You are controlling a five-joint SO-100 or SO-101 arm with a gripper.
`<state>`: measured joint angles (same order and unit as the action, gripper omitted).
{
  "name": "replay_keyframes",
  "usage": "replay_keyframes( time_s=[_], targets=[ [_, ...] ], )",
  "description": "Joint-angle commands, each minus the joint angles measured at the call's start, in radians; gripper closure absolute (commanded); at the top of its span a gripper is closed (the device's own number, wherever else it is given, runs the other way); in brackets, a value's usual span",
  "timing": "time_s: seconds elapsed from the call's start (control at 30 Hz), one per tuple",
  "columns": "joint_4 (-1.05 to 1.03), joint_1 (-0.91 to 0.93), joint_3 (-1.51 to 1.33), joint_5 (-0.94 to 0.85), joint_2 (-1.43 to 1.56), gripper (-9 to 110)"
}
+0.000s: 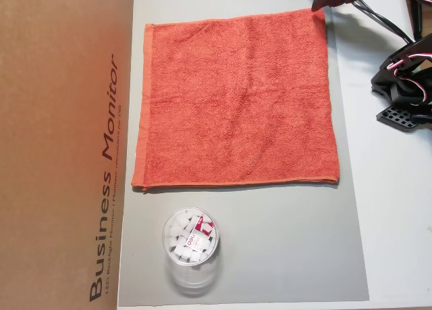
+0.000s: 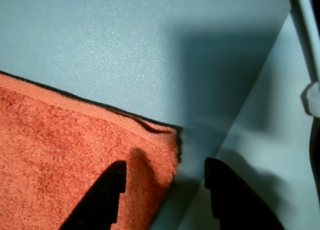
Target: Fold the blanket.
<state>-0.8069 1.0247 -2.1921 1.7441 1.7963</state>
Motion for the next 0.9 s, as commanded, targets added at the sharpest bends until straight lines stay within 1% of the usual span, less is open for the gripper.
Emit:
replay_keyframes(
  time_s=[0.0,0.57,0.73,0.87],
  targets=[
    [0.014,0.002,0.034,-0.009,-0.014,86],
    [0.014,-0.002,0.044,-0.008,-0.121,86],
    [0.015,-0.04,0.044,-0.008,-0.126,86],
    [0.094,-0.069,0.028,-0.009,-0.127,86]
  ],
)
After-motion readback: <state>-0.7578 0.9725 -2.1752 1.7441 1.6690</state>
